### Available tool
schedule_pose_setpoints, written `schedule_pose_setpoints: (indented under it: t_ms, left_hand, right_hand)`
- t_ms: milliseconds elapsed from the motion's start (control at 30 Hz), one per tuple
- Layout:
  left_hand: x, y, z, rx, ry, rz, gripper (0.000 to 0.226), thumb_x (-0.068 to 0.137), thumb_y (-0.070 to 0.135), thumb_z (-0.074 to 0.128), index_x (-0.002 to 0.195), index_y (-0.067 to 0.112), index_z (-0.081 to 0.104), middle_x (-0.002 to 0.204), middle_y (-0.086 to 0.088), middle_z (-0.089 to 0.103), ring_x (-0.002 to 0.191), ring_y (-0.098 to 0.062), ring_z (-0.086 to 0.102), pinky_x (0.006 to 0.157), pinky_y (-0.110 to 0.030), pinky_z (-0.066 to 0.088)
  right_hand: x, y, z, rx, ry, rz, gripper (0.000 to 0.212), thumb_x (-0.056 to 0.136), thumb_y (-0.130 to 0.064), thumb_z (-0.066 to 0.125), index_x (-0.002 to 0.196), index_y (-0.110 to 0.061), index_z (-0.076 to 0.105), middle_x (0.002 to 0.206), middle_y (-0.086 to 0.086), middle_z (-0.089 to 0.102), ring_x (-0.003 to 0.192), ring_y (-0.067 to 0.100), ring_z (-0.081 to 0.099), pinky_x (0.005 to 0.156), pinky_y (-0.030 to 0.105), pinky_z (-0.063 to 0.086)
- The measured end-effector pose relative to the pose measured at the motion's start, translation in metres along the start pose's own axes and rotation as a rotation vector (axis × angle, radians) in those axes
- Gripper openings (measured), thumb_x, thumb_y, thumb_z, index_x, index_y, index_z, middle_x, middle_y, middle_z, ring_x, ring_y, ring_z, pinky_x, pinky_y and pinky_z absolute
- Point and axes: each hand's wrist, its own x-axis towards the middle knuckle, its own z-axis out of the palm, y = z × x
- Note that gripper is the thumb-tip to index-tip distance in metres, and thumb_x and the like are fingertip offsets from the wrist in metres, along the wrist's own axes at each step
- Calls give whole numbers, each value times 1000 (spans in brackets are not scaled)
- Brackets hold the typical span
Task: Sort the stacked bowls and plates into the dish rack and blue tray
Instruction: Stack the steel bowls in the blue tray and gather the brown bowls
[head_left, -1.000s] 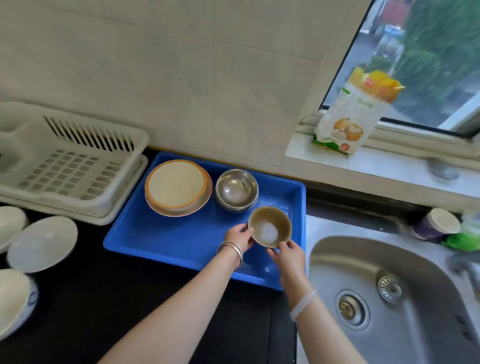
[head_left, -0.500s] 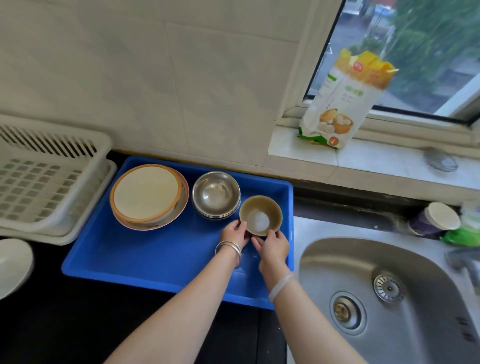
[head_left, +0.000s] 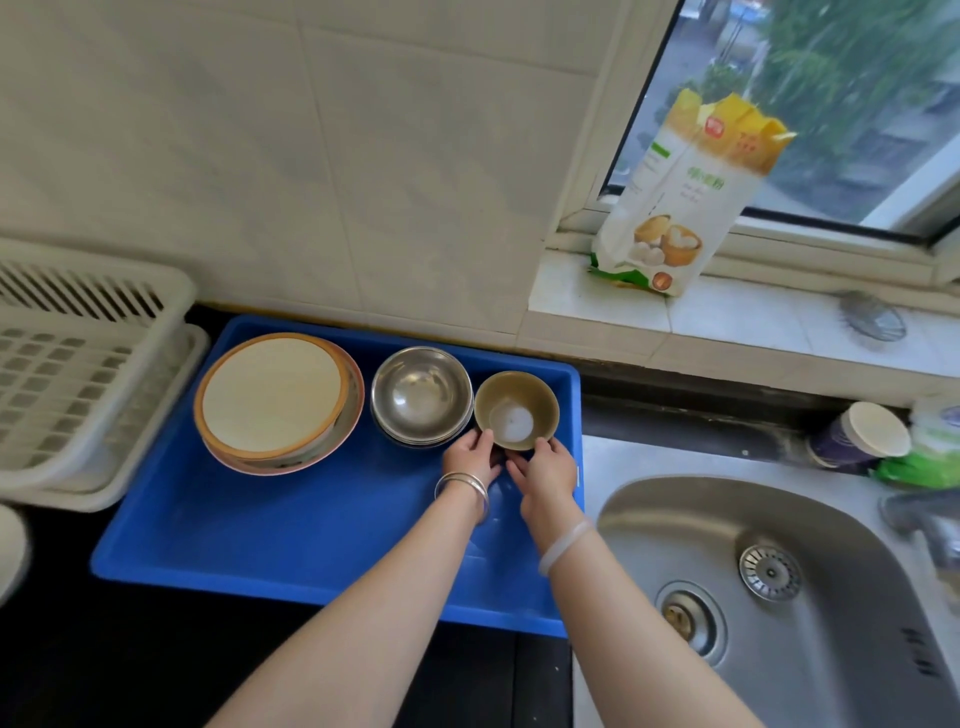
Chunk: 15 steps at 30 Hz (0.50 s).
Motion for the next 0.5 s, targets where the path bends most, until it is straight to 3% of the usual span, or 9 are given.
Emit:
schedule_pose_setpoints:
  t_ms: [200, 300, 333, 400, 500]
  left_hand:
    - [-5, 3, -1, 35, -6, -7, 28, 95, 13, 43, 119, 8, 57, 105, -7, 57, 100, -22, 54, 88, -32, 44]
    - [-12, 4, -5, 77, -5, 8, 19, 95, 12, 45, 98, 14, 63, 95, -4, 56, 96, -22, 50, 78, -30, 46]
    - [-16, 5, -7, 105, -1, 21, 19, 94, 13, 45, 101, 14, 63, 95, -3, 56, 95, -22, 50, 74, -28, 46]
    - [-25, 6, -17, 186, 4, 53, 32, 94, 13, 46, 125, 8, 54, 104, -5, 57, 94, -20, 52, 71, -25, 47]
    - [-43, 8, -42, 345, 6, 114, 36, 93, 17, 48, 128, 11, 52, 120, -7, 59, 99, -18, 57, 80, -27, 48]
  right_hand:
    - [-3, -3, -3, -88, -28, -13, 18, 98, -17, 40, 100, -19, 59, 103, 6, 60, 96, 22, 60, 81, 32, 50]
    - [-7, -4, -8, -176, -32, -34, 20, 96, -20, 43, 85, -21, 58, 97, 7, 58, 92, 20, 55, 82, 32, 49]
    - [-9, -5, -11, -207, -37, -47, 18, 96, -21, 43, 88, -18, 60, 98, 12, 58, 91, 21, 55, 81, 32, 48]
    - [-16, -2, -17, -274, -58, -86, 19, 96, -22, 43, 103, -14, 58, 102, 17, 56, 94, 26, 58, 82, 34, 49]
    - [-35, 6, -25, -383, -108, -150, 20, 98, -25, 41, 111, -17, 53, 109, 4, 55, 95, 25, 59, 85, 39, 51]
